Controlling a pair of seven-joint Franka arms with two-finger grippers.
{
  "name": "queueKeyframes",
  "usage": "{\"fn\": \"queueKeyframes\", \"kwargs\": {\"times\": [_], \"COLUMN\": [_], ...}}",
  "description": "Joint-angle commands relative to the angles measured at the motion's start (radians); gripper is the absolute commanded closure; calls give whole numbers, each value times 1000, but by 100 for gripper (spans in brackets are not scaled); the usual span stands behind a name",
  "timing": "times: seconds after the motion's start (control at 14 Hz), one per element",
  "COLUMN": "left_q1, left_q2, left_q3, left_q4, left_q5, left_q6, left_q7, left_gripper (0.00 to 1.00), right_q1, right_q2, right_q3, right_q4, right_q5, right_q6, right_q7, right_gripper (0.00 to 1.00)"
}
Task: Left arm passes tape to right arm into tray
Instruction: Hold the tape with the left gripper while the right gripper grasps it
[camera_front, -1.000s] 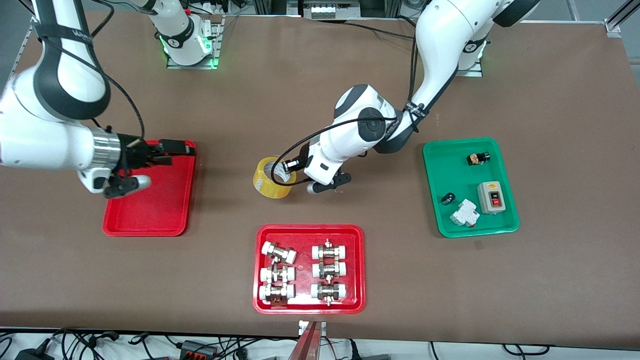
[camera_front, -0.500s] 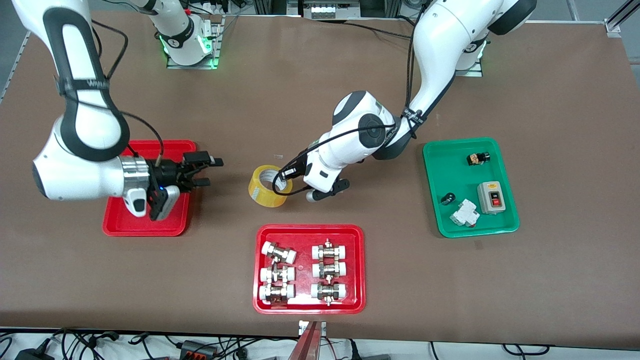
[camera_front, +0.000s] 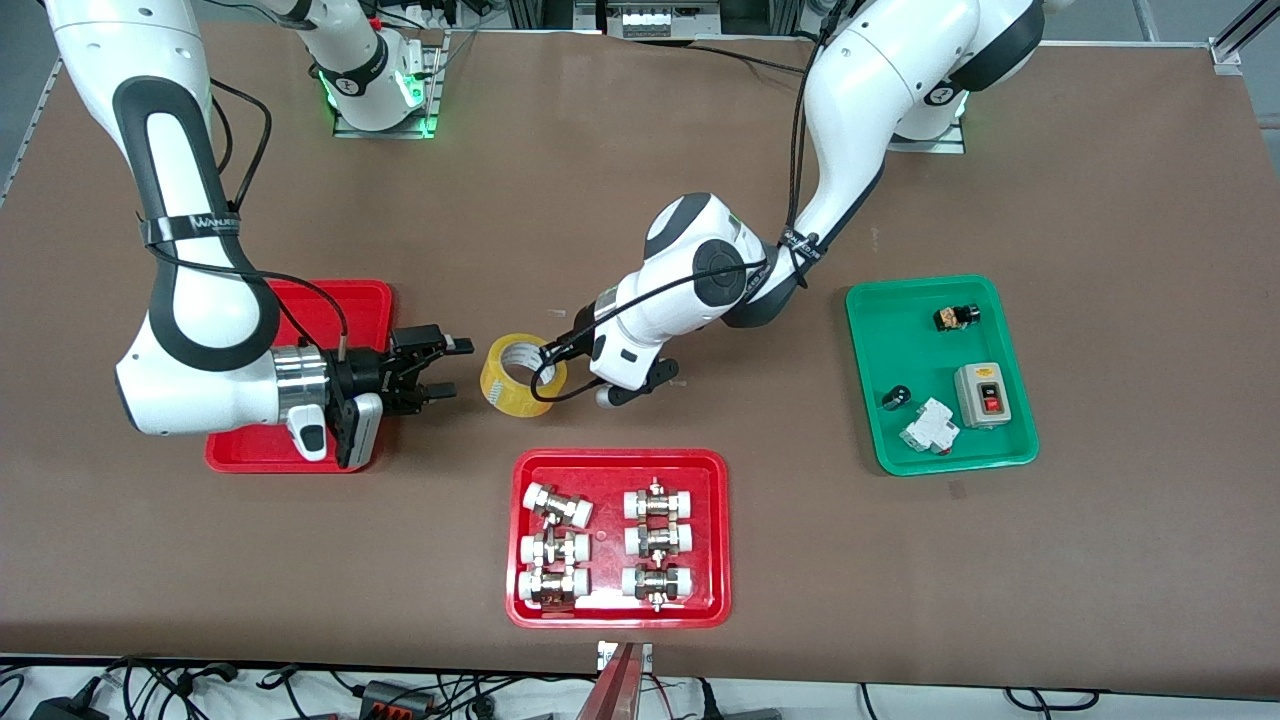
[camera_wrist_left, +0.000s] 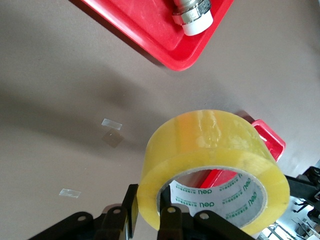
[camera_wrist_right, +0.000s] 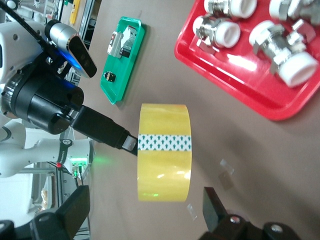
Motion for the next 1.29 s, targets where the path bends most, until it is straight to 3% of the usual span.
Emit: {"fn": "queueKeyframes", "kwargs": {"times": [0.0, 0.64, 0.71, 0.93, 1.21], "left_q1": [-9, -15, -15, -13, -13], "left_q2": [18, 18, 18, 18, 17], "left_q3": [-4, -4, -4, -4, -3], "left_q4": [48, 48, 48, 48, 48], "left_q5": [-9, -7, -7, -6, -6], "left_q6": [-2, -2, -2, -2, -2], "left_q7": [-21, -31, -31, -31, -31], "left_gripper": [100, 100, 100, 100, 100], "right_q1": [23, 47, 49, 49, 47], "right_q2": [71, 100, 100, 100, 99], "right_q3": [-3, -3, -3, -3, -3], "right_q4": [81, 88, 88, 88, 88], "right_q5": [23, 54, 54, 52, 52], "right_q6": [-6, 43, 42, 33, 28], "right_q7": [-60, -94, -94, -91, -91], "right_gripper": [0, 0, 7, 51, 68]}}
